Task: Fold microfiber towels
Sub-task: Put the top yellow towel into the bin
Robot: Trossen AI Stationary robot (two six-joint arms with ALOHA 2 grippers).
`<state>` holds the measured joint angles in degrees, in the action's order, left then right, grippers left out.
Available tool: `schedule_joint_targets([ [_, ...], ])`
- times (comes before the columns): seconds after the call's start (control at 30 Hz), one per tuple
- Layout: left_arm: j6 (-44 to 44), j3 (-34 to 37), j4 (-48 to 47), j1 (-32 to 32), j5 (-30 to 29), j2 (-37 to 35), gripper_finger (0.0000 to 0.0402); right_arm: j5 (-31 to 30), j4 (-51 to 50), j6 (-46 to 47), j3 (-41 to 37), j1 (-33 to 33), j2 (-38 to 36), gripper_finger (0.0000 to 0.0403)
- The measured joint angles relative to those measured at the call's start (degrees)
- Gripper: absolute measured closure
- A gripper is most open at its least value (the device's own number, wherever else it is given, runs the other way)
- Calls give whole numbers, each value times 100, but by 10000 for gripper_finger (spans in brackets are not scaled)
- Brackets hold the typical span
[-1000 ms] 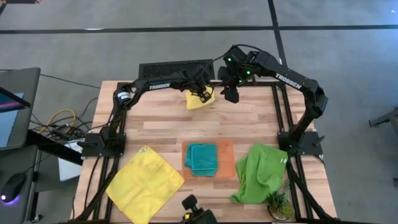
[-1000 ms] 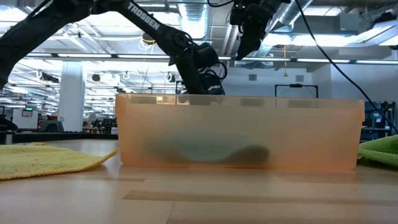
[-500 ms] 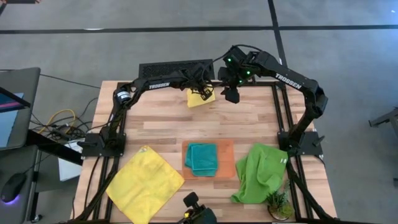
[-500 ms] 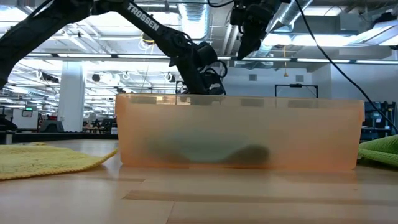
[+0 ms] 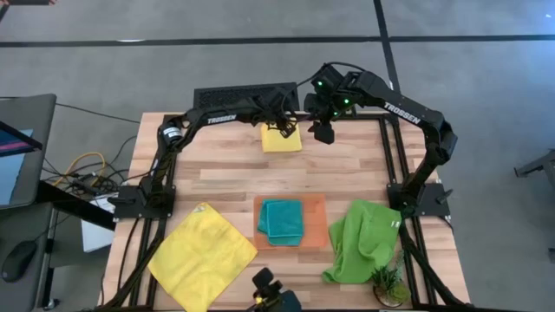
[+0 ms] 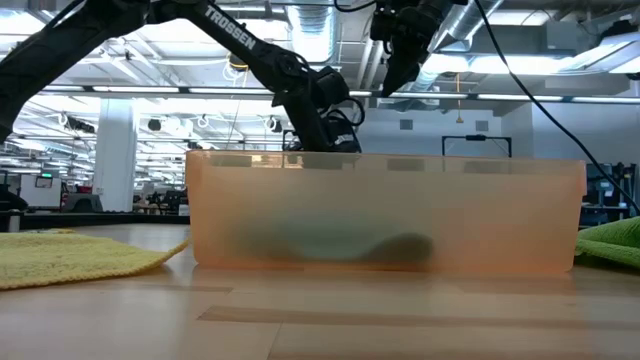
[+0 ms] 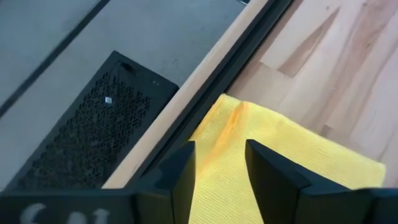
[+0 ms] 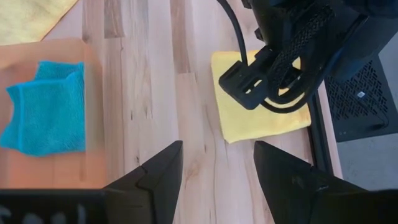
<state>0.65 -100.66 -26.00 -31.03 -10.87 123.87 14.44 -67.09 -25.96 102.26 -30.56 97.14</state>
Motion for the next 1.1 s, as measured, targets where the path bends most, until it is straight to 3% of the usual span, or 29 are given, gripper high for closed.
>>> schedule_joint_targets([
  [0.17,87,2,-418,0,44,-337,258,0,-25,1,0,-136,0,182],
  [0.4,-38,2,-1907,1,351,-1033,259,32,-150,-554,0,-356,0,182],
  [0.6,239,26,-3119,-30,558,-1149,260,72,-189,-603,-342,-579,-4,182],
  [0.8,-517,600,-2817,95,908,-1149,260,588,-178,-668,-822,-622,0,182],
  [1.1,-1656,1565,-1813,299,1088,-1144,260,469,155,-747,-1003,-461,-2,182],
])
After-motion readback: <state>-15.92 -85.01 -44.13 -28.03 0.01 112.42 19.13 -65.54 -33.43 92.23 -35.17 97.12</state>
